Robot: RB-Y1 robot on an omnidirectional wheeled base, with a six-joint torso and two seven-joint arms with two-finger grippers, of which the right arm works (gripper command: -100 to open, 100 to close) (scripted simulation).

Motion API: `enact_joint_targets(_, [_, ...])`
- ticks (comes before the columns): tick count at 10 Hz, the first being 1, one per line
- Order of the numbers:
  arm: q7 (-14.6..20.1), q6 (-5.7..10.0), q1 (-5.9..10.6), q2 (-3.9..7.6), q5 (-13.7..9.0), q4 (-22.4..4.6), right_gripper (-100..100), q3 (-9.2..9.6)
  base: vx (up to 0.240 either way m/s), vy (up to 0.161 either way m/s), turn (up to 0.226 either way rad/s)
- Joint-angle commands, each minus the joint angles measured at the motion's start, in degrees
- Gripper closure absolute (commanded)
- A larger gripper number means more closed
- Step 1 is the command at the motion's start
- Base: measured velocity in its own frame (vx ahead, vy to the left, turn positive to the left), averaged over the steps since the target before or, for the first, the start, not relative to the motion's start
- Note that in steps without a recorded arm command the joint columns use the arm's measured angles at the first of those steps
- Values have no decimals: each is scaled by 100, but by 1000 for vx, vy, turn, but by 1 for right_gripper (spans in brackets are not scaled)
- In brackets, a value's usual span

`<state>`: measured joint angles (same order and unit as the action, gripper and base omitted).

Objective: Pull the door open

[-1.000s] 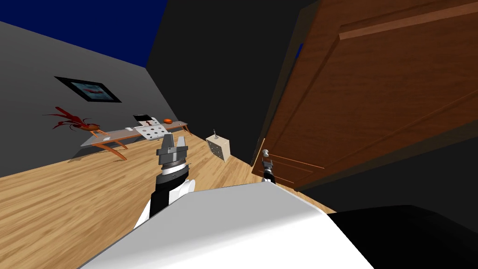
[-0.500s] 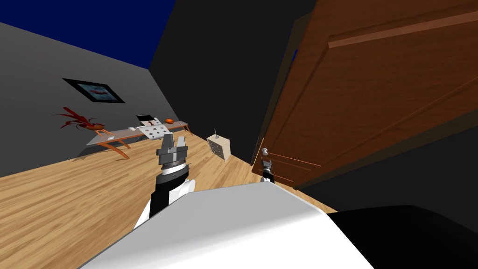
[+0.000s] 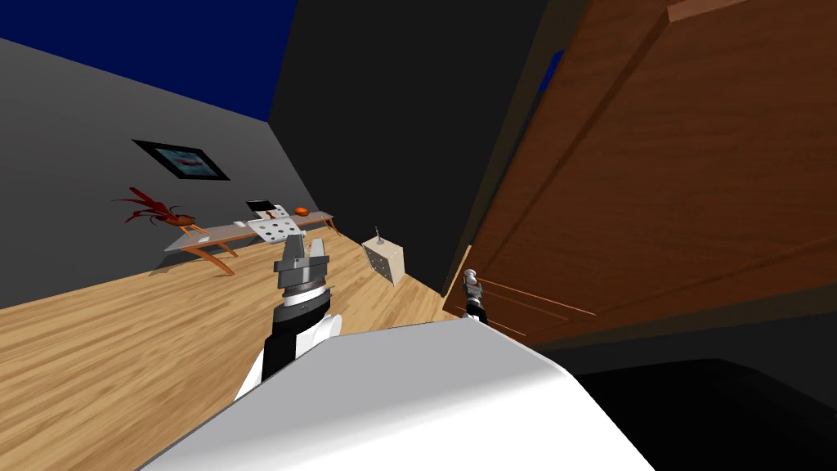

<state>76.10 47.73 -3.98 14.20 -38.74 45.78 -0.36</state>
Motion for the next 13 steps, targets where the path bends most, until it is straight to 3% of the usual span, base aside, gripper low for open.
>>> enact_joint_targets(1, [123,42,-24,101,-25,-71,-100,-24,189,-77,56])
enact_joint_targets(2, [79,33,19,68,-14,-90,-100,-11,81,-41,17])
enact_joint_targets(3, [79,33,19,68,-14,-90,100,-11,-9,3,-25])
enact_joint_targets(8, [79,33,19,68,-14,-90,100,-11,-16,6,1])
enact_joint_targets(13, [492,33,-129,297,164,45,100,404,-208,-12,107])
